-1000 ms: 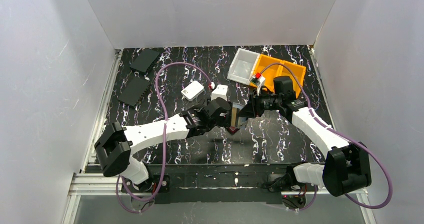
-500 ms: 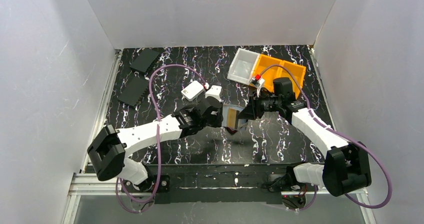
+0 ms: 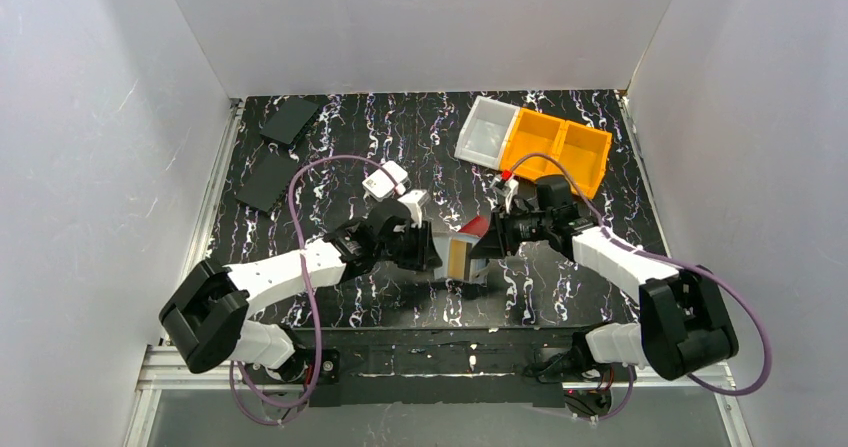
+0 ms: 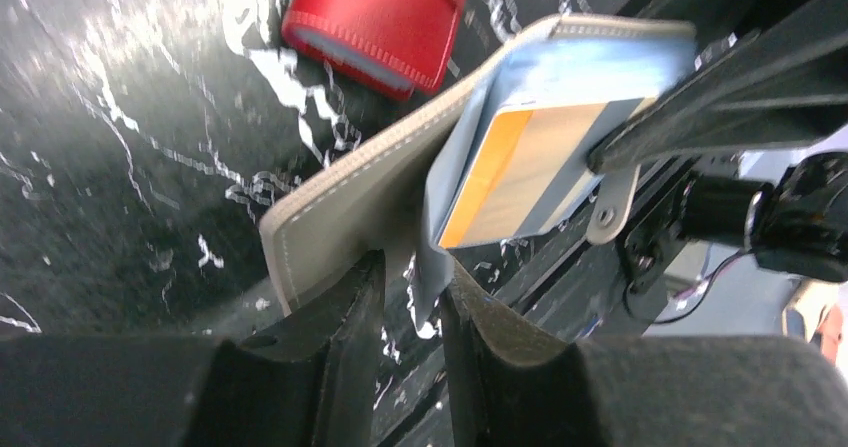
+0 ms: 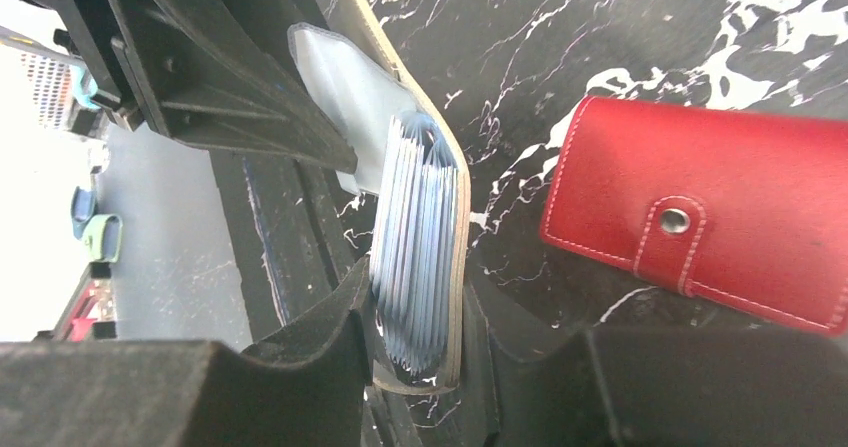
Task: Take the credit cards out of the card holder
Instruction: Open the card holder, then place the card holder at the center of the board.
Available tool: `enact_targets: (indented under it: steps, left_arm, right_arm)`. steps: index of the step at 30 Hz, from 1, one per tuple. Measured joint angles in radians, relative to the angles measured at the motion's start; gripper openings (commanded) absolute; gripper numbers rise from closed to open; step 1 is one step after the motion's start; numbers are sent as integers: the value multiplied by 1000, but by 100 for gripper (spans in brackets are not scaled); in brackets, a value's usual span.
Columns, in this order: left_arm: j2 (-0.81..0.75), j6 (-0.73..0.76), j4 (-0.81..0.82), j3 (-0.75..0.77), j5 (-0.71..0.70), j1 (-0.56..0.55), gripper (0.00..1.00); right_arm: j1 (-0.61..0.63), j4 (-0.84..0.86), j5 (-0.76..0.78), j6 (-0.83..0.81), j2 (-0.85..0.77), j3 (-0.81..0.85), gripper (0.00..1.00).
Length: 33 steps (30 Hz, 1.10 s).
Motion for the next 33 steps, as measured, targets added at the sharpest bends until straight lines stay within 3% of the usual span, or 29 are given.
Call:
enact_targets:
  steps: [7, 13, 15, 18, 21, 24, 27, 33]
  left_arm:
    - [-34, -48, 6, -127, 16, -1, 39]
    - [-162, -64, -83, -143, -82, 0, 42]
    - [-229, -60, -135, -136, -92, 0, 50]
    - [-345, -53, -163, -119, -55, 1, 60]
    - [-427, -84, -85, -116, 22, 2, 59]
    - [-389, -140, 42, -115, 113, 1, 56]
    - [-244, -179, 130, -109, 166, -6, 50]
    - [-65, -219, 192, -109, 189, -16, 48]
  right_arm:
    - [74, 64, 15, 24, 113, -11, 2]
    - [105, 80, 22, 34, 214, -2, 4]
    - [110, 77, 22, 37, 232, 13, 5]
    - [122, 78, 27, 38, 242, 24, 5]
    - [130, 77, 34, 38, 243, 30, 6]
    - [134, 77, 37, 37, 243, 31, 6]
    - [134, 77, 37, 35, 243, 31, 6]
    - [134, 75, 38, 28, 243, 32, 6]
